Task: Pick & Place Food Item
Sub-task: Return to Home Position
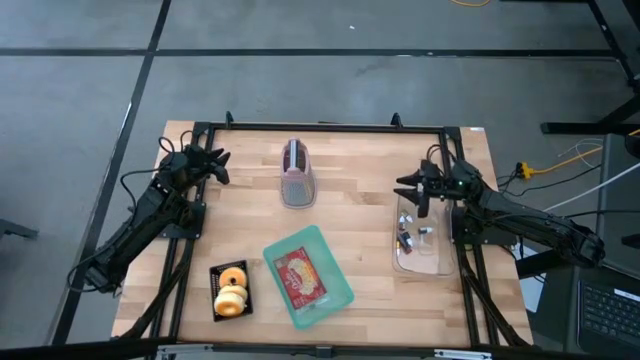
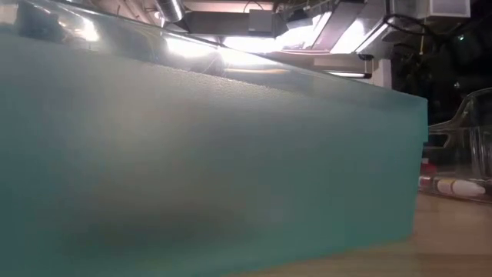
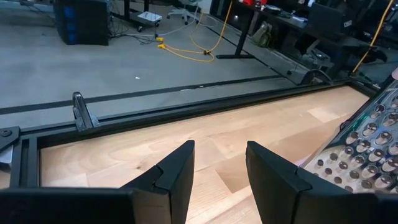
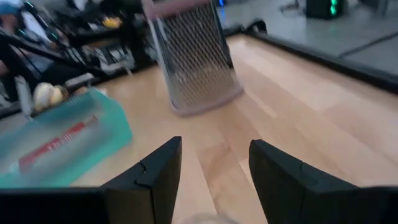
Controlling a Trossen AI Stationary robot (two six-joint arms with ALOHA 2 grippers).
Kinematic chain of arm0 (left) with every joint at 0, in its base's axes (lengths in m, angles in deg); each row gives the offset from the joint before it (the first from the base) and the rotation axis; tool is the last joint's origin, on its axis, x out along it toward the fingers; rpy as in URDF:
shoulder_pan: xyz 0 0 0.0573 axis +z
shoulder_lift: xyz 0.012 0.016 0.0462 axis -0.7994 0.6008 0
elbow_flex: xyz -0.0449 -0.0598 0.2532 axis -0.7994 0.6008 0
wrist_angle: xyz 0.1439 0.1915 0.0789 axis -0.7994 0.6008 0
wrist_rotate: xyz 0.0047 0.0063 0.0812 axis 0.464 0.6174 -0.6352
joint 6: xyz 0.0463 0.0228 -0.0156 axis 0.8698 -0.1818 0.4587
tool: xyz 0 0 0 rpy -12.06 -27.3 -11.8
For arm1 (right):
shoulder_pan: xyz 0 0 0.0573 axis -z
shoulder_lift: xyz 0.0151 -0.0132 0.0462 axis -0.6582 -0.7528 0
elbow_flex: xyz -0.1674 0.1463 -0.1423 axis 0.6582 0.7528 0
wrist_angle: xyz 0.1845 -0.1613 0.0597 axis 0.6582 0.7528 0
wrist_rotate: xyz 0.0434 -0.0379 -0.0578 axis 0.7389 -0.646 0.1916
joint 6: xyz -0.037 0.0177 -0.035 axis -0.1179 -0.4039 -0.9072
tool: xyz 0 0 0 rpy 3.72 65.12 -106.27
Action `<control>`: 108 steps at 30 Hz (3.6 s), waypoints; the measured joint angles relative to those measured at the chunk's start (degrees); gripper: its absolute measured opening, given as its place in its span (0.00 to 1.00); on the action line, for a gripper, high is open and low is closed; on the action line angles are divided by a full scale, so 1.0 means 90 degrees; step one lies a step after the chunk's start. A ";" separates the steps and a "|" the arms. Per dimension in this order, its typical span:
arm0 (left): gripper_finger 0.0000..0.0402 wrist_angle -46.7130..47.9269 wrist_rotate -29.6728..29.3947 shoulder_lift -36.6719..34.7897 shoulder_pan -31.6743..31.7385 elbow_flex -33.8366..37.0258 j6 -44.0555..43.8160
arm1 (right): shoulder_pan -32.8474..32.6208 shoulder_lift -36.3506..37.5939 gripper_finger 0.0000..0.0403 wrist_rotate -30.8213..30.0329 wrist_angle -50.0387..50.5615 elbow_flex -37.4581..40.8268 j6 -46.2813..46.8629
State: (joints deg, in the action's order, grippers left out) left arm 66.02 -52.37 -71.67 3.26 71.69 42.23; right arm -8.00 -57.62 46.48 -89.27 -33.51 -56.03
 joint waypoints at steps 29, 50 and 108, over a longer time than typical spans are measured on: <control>0.35 -0.0050 -0.0017 -0.0202 -0.1897 0.0005 -0.0004 | 0.0000 -0.0005 0.46 0.0390 -0.0196 -0.0007 0.0436; 0.35 -0.0056 -0.0013 -0.0204 -0.3167 0.0007 -0.0004 | -0.0991 0.2433 0.46 -0.0122 -0.0077 -0.0015 0.0436; 0.35 -0.2524 -0.0010 -0.0206 -0.4405 0.0648 -0.0006 | -0.1336 0.2778 0.46 -0.0241 -0.0295 -0.0015 0.0433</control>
State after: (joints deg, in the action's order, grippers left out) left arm 43.30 -52.46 -73.52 -36.39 77.52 42.17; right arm -20.02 -32.61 44.31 -91.93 -33.64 -52.13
